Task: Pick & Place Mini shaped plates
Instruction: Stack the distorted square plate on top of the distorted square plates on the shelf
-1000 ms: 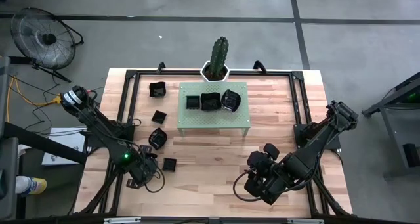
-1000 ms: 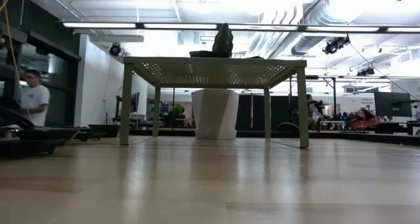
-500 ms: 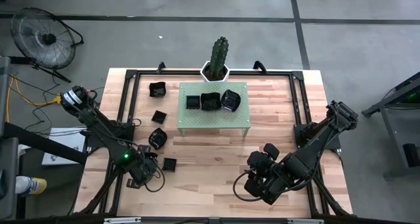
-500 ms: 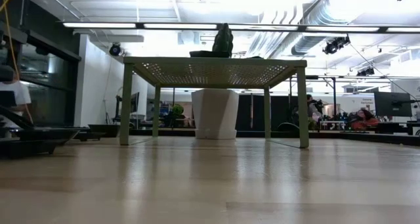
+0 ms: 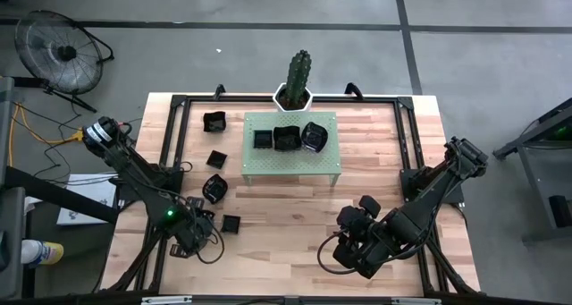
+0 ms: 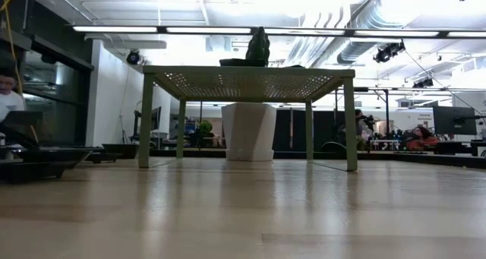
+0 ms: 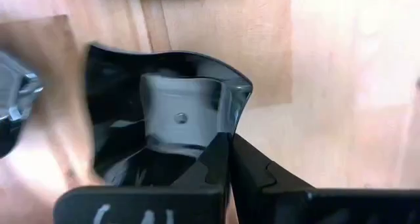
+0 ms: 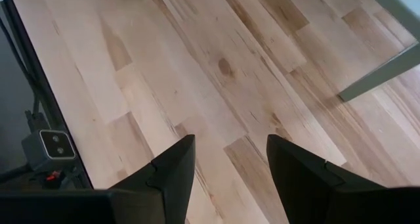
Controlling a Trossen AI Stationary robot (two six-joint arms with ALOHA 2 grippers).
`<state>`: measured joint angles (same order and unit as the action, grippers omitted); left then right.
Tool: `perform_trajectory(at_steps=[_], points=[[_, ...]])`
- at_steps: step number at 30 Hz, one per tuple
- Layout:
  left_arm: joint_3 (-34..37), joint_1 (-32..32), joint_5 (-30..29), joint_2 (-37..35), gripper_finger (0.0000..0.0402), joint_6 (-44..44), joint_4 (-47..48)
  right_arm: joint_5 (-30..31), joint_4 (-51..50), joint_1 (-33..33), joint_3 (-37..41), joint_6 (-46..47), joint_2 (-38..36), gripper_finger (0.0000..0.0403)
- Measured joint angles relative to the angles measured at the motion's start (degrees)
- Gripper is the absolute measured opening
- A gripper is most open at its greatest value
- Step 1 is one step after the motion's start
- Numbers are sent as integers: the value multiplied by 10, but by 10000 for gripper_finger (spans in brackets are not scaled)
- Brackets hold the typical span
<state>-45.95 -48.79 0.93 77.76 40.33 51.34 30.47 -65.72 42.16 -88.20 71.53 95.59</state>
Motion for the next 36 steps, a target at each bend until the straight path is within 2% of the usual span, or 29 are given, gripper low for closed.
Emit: perform_trajectory(at_steps=[6, 13, 20, 24, 29, 36], points=[[-104, 0, -43, 0, 1, -15, 107, -4, -22, 15, 0, 14, 0, 184], [-227, 0, -158, 0, 0, 2, 197, 32, -40, 40, 0, 68, 0, 184], [-316, 14, -261, 2, 0, -12, 239, 41, -37, 44, 0, 96, 0, 184], [-342, 54, -275, 4, 0, -97, 234, 41, -30, 44, 0, 96, 0, 184], [-356, 124, -268, 10, 0, -244, 199, 41, -30, 44, 0, 95, 0, 184], [-358, 199, -253, 9, 0, -525, 97, 46, -30, 44, 0, 95, 0, 184]])
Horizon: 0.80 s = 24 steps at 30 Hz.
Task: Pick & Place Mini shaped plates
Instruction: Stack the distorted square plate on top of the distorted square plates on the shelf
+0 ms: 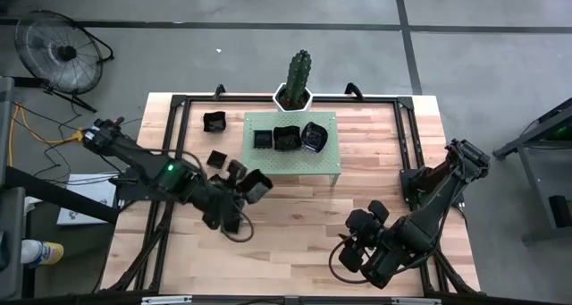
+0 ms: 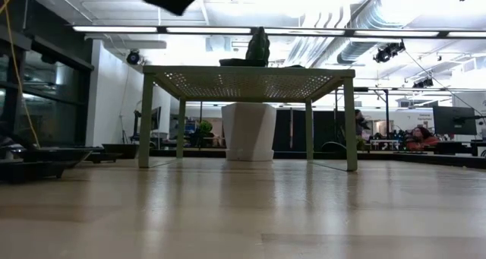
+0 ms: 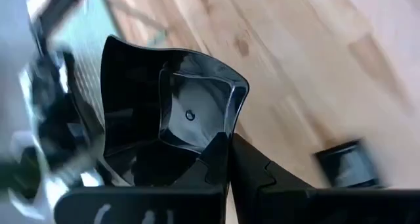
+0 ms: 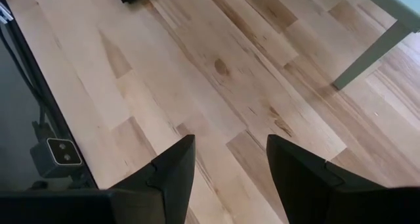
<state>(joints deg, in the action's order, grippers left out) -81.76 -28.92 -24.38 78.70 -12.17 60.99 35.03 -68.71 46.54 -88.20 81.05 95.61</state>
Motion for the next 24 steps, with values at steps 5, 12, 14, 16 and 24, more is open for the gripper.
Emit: perform_trajectory(at_steps=[5, 12, 14, 16, 24], points=[[0, 32, 8, 0, 0, -214, -37, 7, 1, 0, 0, 3, 0, 184], [0, 136, 111, 0, 0, -377, -42, 9, 8, 0, 0, 55, 0, 184], [0, 165, 119, 0, 0, -433, -44, 14, 8, 0, 0, 66, 0, 184], [0, 195, 126, 0, 0, -489, -44, 15, 10, -2, 0, 77, 0, 184], [0, 296, 175, 4, 0, -656, -54, 9, 26, -25, 0, 89, 0, 184]])
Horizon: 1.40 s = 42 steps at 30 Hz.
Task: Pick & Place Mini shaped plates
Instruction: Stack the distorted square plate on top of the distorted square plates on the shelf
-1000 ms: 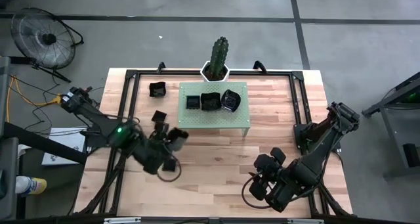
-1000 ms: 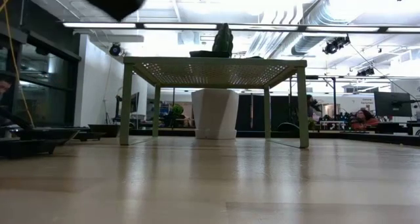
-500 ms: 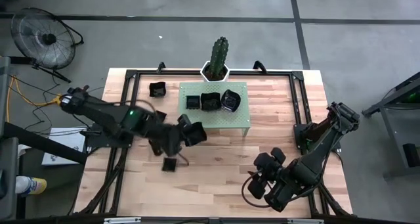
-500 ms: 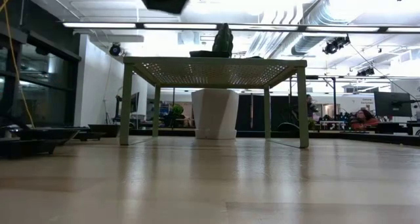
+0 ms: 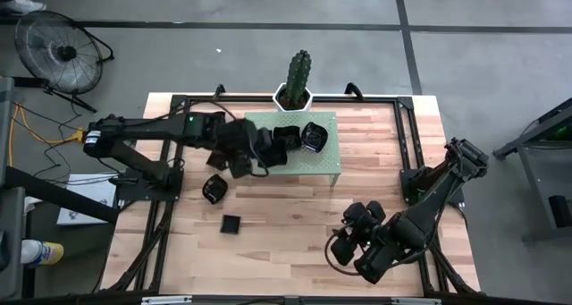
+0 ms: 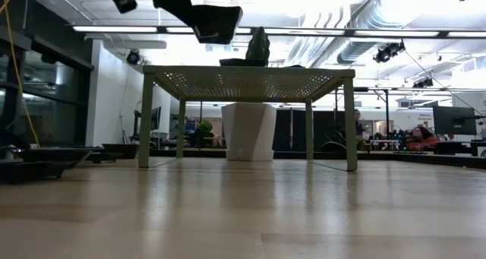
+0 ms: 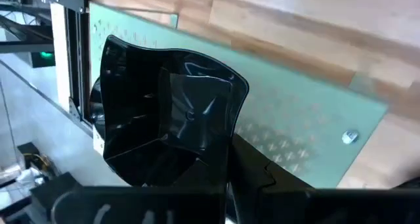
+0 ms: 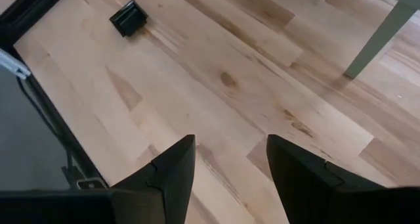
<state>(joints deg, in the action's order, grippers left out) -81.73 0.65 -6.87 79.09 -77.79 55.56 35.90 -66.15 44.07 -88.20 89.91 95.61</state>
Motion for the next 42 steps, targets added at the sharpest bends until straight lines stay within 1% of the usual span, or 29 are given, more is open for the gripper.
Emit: perform_trajectory(at_steps=[7, 12, 16, 23, 30, 33, 38, 42], points=[[0, 55, 46, 0, 0, -78, -29, 0, 1, -22, 0, -2, 0, 184], [0, 96, 83, 1, 0, -103, -44, -1, 1, -32, 0, -3, 0, 184], [0, 120, 95, 18, 0, -126, -59, -2, 1, -36, 0, -3, 0, 184], [0, 125, 94, 55, 0, -148, -68, -3, 4, -36, 0, -2, 0, 184], [0, 125, 76, 61, 0, -152, -116, -2, 8, -36, 0, -2, 0, 184], [0, 125, 76, 61, 0, -154, -117, -2, 8, -36, 0, -2, 0, 184], [1, 125, 74, 81, 0, -156, -117, -2, 8, -36, 0, -2, 0, 184], [1, 125, 59, 88, 0, -160, -129, -1, 8, -36, 0, -2, 0, 184]])
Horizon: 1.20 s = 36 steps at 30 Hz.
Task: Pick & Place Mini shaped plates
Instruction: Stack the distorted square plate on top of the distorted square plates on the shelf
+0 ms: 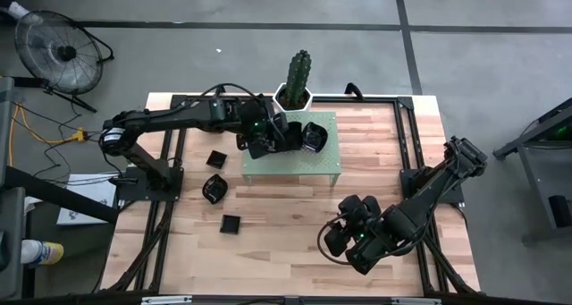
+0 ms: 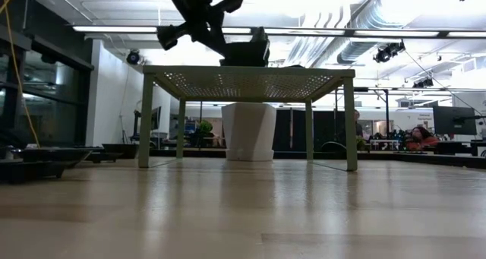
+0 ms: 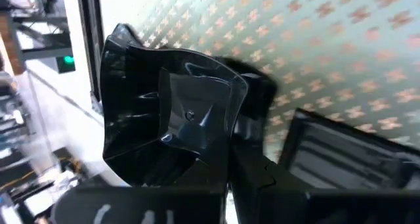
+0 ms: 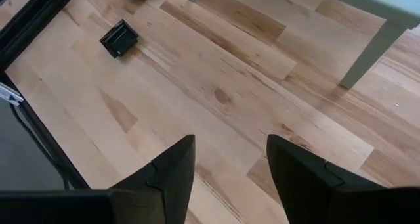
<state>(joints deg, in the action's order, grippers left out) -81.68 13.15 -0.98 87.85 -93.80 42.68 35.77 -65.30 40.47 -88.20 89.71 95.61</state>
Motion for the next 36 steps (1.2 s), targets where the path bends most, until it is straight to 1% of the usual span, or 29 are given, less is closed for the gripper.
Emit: perform_trajectory(at_steps=[11, 23, 36], points=[[0, 0, -26, 2, 0, 10, 8, 0, 0, 0, 0, -2, 0, 184], [0, 0, -32, 2, 1, 11, 9, 0, 0, 0, 0, -4, 0, 184], [0, 0, -30, 2, 30, 12, 9, 0, 0, 0, 0, -4, 0, 184]])
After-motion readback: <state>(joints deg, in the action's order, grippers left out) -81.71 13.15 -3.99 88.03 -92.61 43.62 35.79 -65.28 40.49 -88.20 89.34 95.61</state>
